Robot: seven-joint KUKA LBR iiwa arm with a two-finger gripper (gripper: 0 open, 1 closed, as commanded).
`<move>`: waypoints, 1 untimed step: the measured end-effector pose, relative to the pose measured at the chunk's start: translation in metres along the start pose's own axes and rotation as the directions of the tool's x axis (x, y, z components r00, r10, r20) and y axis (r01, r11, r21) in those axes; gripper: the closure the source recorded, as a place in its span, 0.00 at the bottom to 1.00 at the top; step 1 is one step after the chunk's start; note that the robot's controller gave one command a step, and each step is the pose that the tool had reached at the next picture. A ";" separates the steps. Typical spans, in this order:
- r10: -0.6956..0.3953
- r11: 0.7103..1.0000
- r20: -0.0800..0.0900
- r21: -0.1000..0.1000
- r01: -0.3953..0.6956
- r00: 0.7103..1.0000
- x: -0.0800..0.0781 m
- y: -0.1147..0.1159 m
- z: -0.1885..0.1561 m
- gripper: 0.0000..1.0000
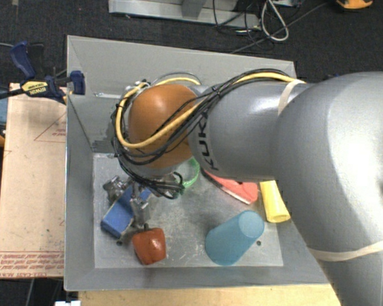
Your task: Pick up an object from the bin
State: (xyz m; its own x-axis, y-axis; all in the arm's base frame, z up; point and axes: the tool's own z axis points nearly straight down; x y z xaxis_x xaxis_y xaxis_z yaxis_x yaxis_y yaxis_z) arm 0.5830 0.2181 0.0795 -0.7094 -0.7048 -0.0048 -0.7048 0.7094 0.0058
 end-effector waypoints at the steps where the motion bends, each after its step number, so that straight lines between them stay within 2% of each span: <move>1: 0.002 1.000 0.006 0.001 -0.002 1.000 -0.002 0.000 -0.015 1.00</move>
Offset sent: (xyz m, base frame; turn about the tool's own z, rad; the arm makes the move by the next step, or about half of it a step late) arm 0.0007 0.0007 0.0184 0.0009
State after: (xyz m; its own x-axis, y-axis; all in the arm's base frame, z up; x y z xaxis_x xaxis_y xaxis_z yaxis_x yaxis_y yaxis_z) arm 0.5842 0.2192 0.0947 -0.7107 -0.7034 -0.0107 -0.7035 0.7107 0.0046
